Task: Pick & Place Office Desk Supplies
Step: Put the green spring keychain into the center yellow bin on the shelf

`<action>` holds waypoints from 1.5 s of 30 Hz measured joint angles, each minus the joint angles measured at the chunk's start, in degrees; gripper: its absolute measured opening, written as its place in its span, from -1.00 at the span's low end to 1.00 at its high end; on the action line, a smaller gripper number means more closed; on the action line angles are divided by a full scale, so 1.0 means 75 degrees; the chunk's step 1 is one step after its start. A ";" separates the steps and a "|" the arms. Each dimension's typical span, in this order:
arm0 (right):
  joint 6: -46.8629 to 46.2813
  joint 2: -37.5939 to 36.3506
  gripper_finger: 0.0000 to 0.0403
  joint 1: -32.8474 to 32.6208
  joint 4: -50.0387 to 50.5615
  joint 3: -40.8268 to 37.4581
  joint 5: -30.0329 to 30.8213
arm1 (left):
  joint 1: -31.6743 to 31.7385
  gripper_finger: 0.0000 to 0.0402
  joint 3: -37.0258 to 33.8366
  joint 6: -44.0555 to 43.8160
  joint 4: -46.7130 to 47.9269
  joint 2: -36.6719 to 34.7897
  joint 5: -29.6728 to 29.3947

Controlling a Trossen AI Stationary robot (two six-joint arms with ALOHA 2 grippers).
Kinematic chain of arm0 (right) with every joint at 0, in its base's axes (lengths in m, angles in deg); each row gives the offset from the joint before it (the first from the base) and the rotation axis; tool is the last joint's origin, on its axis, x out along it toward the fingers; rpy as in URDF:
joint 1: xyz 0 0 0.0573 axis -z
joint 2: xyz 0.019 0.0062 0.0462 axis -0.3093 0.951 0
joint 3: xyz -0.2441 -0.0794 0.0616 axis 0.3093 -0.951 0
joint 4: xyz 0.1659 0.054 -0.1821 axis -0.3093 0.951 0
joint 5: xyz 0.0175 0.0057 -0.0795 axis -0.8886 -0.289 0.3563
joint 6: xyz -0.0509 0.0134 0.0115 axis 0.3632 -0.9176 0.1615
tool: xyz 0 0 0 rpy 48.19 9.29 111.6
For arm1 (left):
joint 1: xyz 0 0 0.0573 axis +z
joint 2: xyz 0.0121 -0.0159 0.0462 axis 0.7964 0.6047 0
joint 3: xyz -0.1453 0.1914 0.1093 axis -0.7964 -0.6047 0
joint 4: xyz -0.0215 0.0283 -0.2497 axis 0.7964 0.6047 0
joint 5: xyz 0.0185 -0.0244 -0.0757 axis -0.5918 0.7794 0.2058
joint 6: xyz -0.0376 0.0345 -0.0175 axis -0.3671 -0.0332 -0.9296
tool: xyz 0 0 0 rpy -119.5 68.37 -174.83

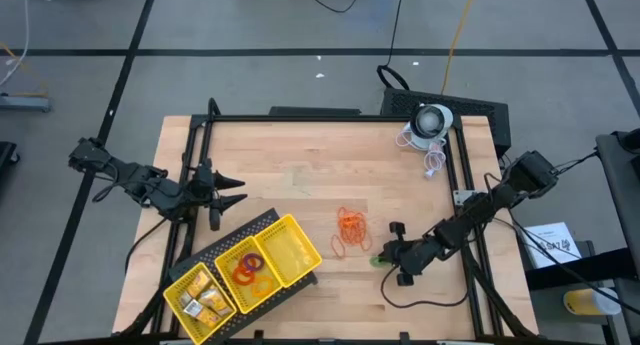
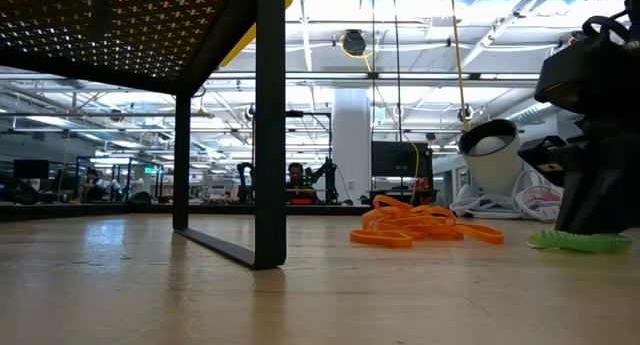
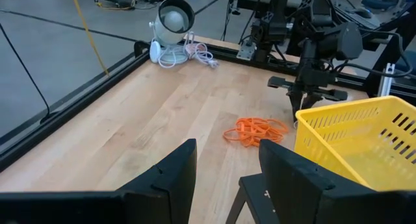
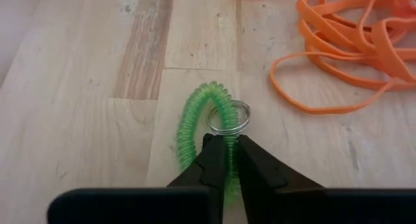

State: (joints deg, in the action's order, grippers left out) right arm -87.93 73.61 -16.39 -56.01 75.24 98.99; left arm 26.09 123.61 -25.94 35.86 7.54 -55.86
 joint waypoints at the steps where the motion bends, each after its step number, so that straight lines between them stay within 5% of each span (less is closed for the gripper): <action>1: -0.0032 0.0000 -0.91 0.0054 -0.0039 -0.0005 0.0096 | 0.0000 -0.13 0.0000 0.0016 -0.0001 0.0000 0.0000; 12: 0.0358 -0.2018 -0.97 0.0681 0.0001 -0.0035 0.0324 | 0.0000 -0.13 0.0000 0.0045 -0.0083 0.0000 -0.0047; 20: 0.1617 -0.3422 -0.97 0.1326 -0.0794 -0.0035 0.1235 | 0.0000 -0.13 0.0000 0.0212 -0.0718 0.0000 -0.0068; 27: 0.3563 -0.3250 -0.98 0.2158 -0.2792 -0.0032 0.0937 | 0.0000 -0.13 0.0000 0.0312 -0.0904 0.0005 -0.0068; 36: 0.4482 -0.2445 -0.98 0.3810 -0.5859 -0.0023 -0.1927 | 0.0102 -0.12 0.0000 0.0362 -0.2097 0.0942 -0.0189; 45: 0.4427 -0.1084 -0.98 0.4585 -0.7416 0.0311 -0.2164 | 0.1123 0.35 0.0000 0.1180 -0.4021 0.2153 0.0224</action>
State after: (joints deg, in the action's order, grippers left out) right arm -54.72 65.48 17.99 -111.63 77.57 82.76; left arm 34.51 123.61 -17.10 5.70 23.69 -54.18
